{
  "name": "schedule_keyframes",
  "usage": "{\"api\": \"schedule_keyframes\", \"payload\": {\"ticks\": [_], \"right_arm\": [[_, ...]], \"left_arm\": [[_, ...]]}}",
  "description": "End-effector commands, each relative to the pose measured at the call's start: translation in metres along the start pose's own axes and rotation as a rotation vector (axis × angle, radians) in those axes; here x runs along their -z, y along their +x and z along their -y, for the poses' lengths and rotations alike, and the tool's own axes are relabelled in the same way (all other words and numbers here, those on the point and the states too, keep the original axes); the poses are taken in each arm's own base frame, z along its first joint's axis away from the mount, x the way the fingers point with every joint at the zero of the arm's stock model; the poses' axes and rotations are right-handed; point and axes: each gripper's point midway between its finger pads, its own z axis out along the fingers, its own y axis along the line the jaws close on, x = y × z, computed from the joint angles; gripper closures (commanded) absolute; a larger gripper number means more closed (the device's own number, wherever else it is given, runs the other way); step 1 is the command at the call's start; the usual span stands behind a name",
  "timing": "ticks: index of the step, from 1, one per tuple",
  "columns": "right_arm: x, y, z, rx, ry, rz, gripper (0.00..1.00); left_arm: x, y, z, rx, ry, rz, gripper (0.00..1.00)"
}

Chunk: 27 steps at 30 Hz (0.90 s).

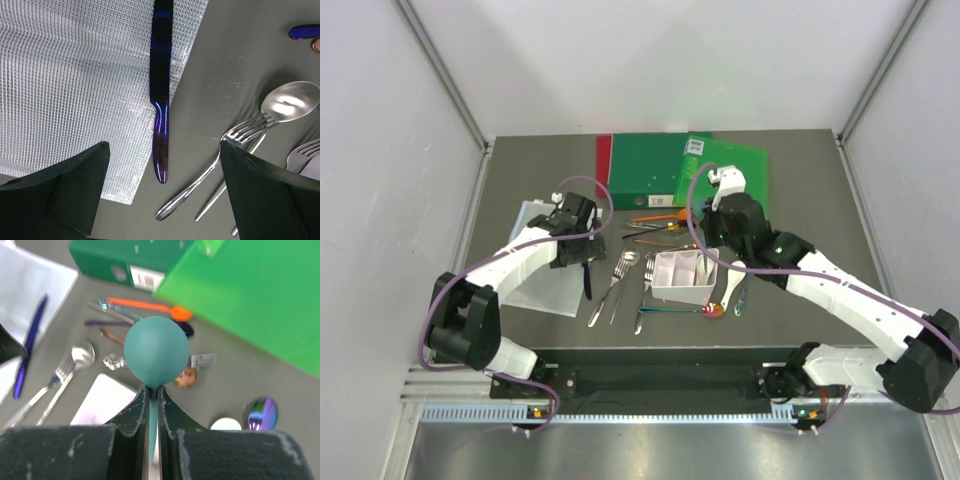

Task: Sort the eating utensils into containers
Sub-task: Place the spoon in the storage box.

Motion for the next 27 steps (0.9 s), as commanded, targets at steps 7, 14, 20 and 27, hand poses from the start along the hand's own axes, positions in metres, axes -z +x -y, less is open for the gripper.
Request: {"api": "schedule_keyframes", "payload": {"ticks": [7,14,20,27], "right_arm": [[0.015,0.006,-0.006,-0.031,-0.040,0.112,1.00],[0.009,0.028,-0.009,-0.037,-0.060,0.066,1.00],[0.006,0.049,-0.011,-0.077,-0.083,0.044,0.86],[0.008,0.055,-0.008,-0.085,-0.078,0.038,0.73]], "left_arm": [[0.003,-0.007,0.002,0.004,0.003,0.053,0.04],[0.001,-0.005,0.001,-0.002,-0.006,0.052,0.04],[0.002,-0.007,0.000,-0.011,-0.010,0.057,0.04],[0.001,-0.008,0.000,-0.014,-0.014,0.059,0.04]]}}
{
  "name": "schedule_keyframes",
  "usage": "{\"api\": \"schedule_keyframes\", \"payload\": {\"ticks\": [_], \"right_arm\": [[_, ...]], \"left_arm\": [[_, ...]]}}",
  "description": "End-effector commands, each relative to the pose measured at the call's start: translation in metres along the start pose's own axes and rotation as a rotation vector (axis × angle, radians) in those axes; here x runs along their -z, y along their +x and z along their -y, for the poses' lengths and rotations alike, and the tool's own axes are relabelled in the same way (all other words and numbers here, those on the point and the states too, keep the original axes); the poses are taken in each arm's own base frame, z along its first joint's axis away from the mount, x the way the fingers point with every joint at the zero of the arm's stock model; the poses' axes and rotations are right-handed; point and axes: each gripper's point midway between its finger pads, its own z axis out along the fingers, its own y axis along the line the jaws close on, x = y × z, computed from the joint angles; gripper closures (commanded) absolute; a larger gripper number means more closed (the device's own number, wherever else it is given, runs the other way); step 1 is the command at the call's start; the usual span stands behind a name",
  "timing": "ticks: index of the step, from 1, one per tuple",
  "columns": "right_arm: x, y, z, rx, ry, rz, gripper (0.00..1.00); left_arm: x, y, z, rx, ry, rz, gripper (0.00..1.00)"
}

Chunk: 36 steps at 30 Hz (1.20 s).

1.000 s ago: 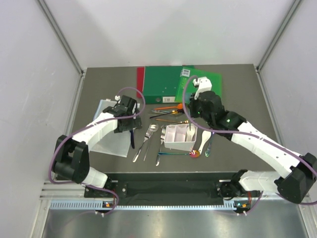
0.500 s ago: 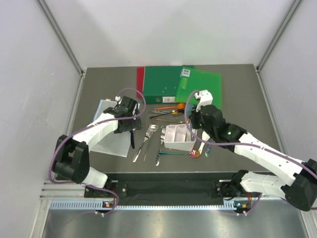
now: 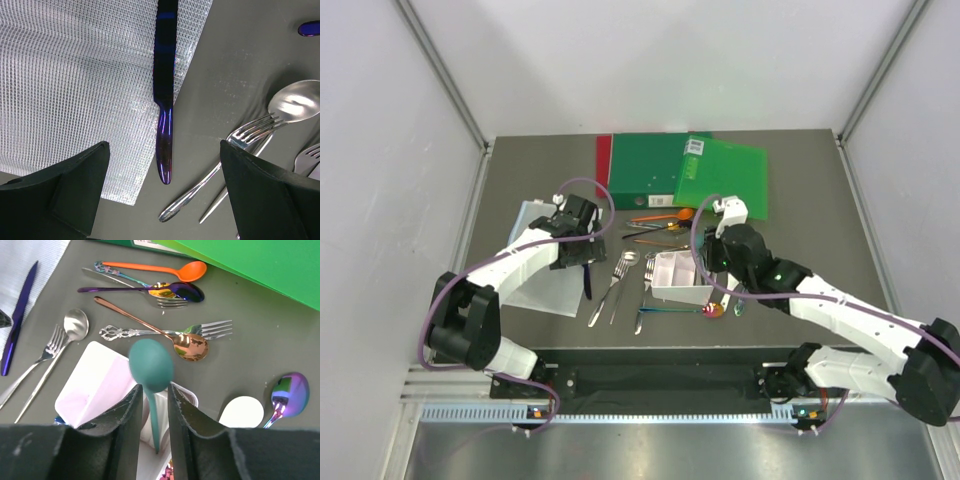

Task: Sort the eating utensils into containers
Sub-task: Place the spoon in the storage box.

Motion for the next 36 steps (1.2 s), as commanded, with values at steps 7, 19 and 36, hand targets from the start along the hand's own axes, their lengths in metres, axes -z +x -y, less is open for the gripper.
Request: {"api": "schedule_keyframes", "payload": {"ticks": [7,19,36], "right_arm": [[0.018,-0.034,-0.010,-0.059,-0.039,0.111,0.67],[0.080,-0.018,0.117,-0.267,0.477,0.109,0.43],[0.002,0.055,0.131,-0.364,0.467,-0.264,0.55]], "left_arm": [[0.003,-0.012,0.004,-0.002,0.013,0.053,0.05],[0.008,-0.011,0.004,0.014,0.027,0.062,0.04],[0.011,-0.009,0.004,0.022,0.039,0.068,0.04]]}}
